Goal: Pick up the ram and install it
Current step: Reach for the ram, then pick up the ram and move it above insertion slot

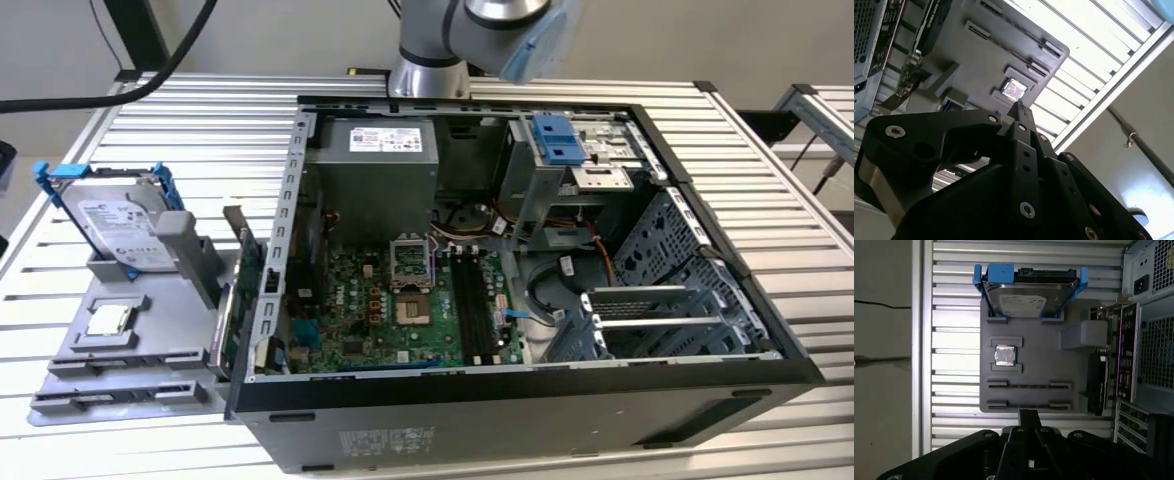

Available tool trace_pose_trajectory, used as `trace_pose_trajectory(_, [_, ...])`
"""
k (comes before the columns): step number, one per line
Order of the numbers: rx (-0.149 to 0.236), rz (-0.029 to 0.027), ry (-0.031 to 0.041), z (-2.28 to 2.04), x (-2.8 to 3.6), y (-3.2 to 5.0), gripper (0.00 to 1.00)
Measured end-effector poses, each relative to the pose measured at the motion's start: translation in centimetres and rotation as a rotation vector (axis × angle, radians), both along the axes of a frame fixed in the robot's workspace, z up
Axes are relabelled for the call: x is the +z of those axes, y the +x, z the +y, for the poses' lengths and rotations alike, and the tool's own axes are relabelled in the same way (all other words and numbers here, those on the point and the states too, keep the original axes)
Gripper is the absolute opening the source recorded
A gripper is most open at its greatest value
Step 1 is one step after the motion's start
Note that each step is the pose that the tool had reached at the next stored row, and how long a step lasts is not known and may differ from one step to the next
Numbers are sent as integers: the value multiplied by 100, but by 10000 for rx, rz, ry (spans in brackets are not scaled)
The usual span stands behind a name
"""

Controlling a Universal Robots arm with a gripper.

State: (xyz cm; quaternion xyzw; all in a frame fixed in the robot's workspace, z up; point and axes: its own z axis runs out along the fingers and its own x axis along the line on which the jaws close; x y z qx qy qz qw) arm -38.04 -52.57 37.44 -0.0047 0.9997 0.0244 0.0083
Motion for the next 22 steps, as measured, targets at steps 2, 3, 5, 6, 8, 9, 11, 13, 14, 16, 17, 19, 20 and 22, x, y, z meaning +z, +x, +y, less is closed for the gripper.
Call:
trace_pose_trajectory(2, [-27,0,0,-61,-11,-1,0])
trace_pose_trajectory(3, [-42,0,1,-89,-16,-1,0])
trace_pose_trajectory(5, [-71,1,0,-121,-25,0,0])
trace_pose_trajectory(6, [-85,1,1,-127,-28,-1,0])
trace_pose_trajectory(8, [-90,1,0,-127,-29,-1,0])
trace_pose_trajectory(9, [-91,1,0,-127,-30,-1,0])
trace_pose_trajectory(11, [-90,1,0,-127,-30,-1,0])
trace_pose_trajectory(13, [-90,1,0,-127,-30,-1,0])
trace_pose_trajectory(14, [-90,0,0,-128,-30,-1,0])
trace_pose_trajectory(16, [-90,1,1,-127,-30,-2,0])
trace_pose_trajectory(17, [-90,1,0,-127,-30,-2,0])
trace_pose_trajectory(19, [-91,2,0,-127,-30,-2,0])
trace_pose_trajectory(20, [-91,2,0,-127,-30,-2,0])
trace_pose_trajectory(22, [-85,1,0,-127,-30,-2,0])
